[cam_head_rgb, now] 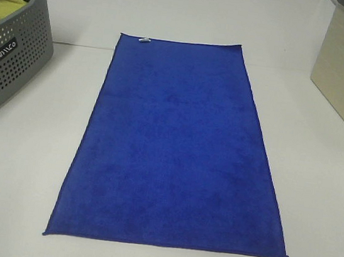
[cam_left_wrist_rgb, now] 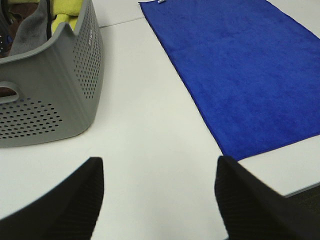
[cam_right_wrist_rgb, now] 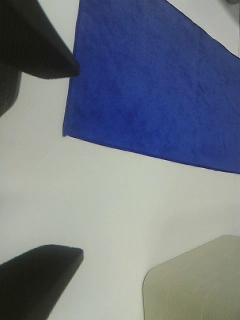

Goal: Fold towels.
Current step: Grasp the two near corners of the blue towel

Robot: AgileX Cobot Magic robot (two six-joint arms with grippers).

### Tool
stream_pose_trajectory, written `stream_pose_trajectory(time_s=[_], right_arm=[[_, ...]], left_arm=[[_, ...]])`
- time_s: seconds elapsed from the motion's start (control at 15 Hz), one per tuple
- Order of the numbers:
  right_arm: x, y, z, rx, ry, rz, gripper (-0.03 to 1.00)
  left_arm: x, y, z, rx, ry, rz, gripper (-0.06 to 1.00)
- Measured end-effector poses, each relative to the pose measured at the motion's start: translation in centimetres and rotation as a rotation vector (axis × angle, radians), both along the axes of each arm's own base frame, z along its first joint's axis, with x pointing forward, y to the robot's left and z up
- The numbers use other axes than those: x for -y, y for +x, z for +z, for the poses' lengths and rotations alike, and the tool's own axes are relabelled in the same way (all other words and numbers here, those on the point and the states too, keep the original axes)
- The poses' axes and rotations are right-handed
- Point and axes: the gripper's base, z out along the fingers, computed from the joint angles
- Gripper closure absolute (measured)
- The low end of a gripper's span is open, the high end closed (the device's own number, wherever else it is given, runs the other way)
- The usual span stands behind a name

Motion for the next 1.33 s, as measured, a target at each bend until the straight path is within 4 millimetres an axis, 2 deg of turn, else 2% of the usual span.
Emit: stream_pose_trajectory(time_s=[1.33], right_arm=[[-0.09,-0.01,0.01,0.000,0.010,0.007,0.12]], left_arm=[[0.00,0.00,0.00,0.000,0.000,0.000,0.33]])
